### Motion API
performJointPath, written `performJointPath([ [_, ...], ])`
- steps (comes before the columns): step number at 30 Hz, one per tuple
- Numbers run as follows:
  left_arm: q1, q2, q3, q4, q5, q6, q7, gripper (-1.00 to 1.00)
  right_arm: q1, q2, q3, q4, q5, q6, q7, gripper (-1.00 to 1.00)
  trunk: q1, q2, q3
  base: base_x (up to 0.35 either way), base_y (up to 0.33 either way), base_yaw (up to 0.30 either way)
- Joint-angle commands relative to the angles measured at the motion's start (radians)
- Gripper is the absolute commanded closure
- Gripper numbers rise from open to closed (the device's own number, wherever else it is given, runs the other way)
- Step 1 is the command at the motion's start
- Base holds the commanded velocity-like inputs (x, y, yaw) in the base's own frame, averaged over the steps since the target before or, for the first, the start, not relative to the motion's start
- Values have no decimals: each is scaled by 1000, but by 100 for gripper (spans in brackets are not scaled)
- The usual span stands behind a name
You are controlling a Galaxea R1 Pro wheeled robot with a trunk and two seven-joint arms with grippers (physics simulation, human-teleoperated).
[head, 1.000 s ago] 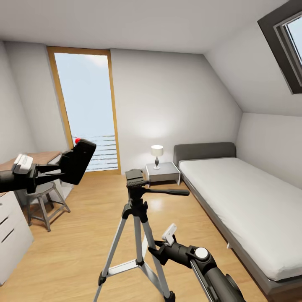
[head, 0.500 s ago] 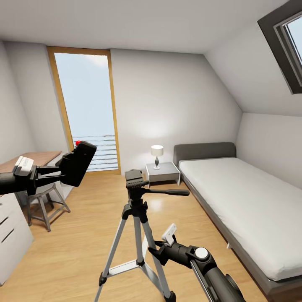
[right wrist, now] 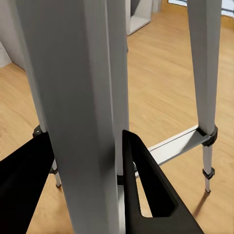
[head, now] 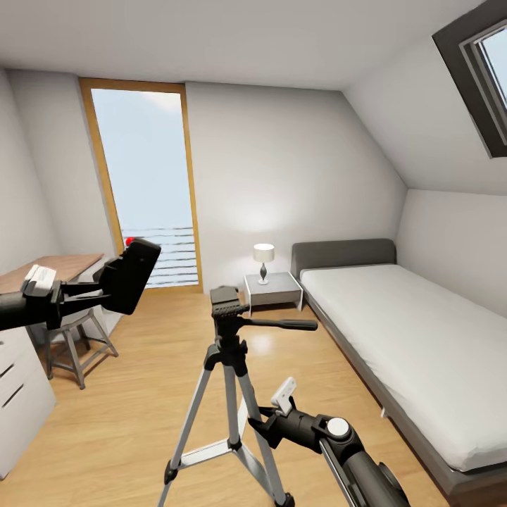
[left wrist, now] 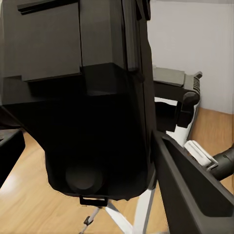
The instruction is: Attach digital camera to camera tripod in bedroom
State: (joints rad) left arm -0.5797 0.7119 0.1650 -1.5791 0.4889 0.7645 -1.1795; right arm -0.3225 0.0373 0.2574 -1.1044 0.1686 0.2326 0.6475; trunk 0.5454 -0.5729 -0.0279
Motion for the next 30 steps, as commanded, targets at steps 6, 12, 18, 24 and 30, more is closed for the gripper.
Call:
performJointPath([
  [6,-6,-12,11,0,1,15,-5,100,3,1,1,-2,-3,6,5,100,0,-2,-2,0,0,0],
  [12,-35,-15,7,-1,1,28,-9,100,4,1,2,-3,-8,7,6,100,0,-2,-2,0,0,0],
  [18,-55,-14,4,-2,3,35,-12,100,5,1,13,-3,-8,7,5,100,0,-2,-2,0,0,0],
  [24,-96,-11,-43,-1,2,65,-14,100,5,1,19,-2,-8,7,4,100,0,-2,-2,0,0,0],
  [30,-185,-10,-147,-1,0,118,-14,100,5,1,20,-2,-8,7,2,100,0,-2,-2,0,0,0],
])
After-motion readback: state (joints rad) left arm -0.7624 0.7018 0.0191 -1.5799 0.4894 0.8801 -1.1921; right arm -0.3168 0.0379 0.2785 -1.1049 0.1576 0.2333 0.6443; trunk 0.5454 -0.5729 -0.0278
